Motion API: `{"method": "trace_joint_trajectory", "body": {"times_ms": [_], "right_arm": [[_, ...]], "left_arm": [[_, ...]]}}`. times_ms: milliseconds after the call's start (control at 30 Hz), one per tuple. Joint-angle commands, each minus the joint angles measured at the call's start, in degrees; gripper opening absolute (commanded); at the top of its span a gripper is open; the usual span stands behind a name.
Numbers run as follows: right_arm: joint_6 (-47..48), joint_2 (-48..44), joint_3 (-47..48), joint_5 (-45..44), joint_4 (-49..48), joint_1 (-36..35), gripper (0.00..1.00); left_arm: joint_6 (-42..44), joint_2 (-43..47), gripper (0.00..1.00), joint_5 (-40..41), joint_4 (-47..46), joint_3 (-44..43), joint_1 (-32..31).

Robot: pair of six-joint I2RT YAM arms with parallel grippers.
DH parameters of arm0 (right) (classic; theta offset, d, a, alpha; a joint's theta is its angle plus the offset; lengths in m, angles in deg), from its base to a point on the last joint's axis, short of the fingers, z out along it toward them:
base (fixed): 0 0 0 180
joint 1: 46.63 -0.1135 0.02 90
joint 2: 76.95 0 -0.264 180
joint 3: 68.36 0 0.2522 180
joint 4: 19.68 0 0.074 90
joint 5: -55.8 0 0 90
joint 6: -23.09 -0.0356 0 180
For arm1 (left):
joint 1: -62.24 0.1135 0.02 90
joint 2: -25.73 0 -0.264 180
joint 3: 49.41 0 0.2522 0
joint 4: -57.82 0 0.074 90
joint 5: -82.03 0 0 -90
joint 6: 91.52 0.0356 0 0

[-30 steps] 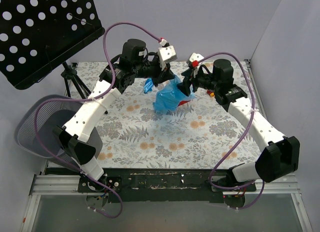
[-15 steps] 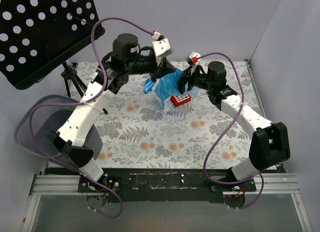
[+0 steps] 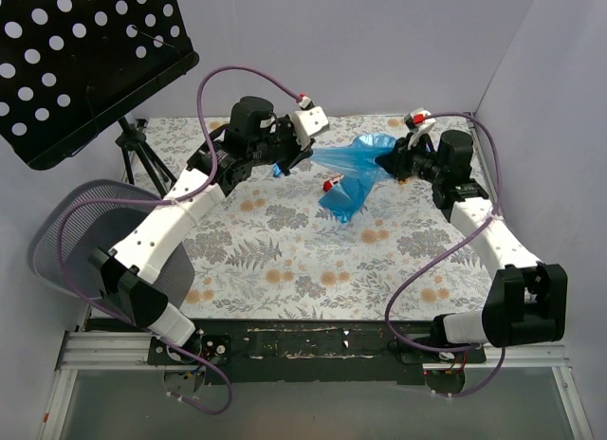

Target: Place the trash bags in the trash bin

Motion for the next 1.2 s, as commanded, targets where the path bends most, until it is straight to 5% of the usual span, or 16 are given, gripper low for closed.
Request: {"method": "trace_joint_trajectory", "body": {"times_ms": [0, 67, 167, 200, 500, 867, 1000, 1033, 1167], "right_arm": [[3.0, -4.7, -3.2, 0.7, 3.3, 0.8, 0.15], [3.6, -6.2, -3.1, -2.1, 5.2, 0.8, 0.07], [5.7, -7.6, -1.0, -2.7, 8.6, 0.8, 0.01], [5.7, -7.8, 0.2, -2.4, 9.9, 0.8, 0.01], [7.9, -5.5, 8.7, -5.0, 18.2, -4.1, 0.01], [13.0, -5.3, 12.6, -5.8, 21.2, -9.6, 0.01], [14.9, -6.3, 11.2, -5.8, 22.1, -9.7, 0.01], [15.6, -6.6, 10.5, -7.8, 22.6, -9.7, 0.05], [15.5, -7.9, 4.7, -15.8, 22.6, -9.1, 0.55]], "left_arm": [[0.5, 5.2, 0.00, 4.1, -6.9, 1.5, 0.7], [-0.3, 4.9, 0.00, 5.2, -8.9, 2.9, 0.7], [-2.3, 4.6, 0.57, 0.7, -9.5, 3.2, 0.8], [-2.7, 4.9, 0.67, -2.1, -10.0, 3.1, 0.8], [2.1, -0.5, 0.81, -11.5, -16.8, -0.1, -5.2], [16.1, -12.0, 0.72, 1.8, -17.0, -6.2, -8.8], [20.1, -12.7, 0.45, 7.7, -17.8, -4.9, -8.9], [19.3, -12.7, 0.37, 9.9, -20.0, -5.0, -8.9], [11.6, -11.1, 0.17, 14.9, -25.9, -5.1, -8.0]]}}
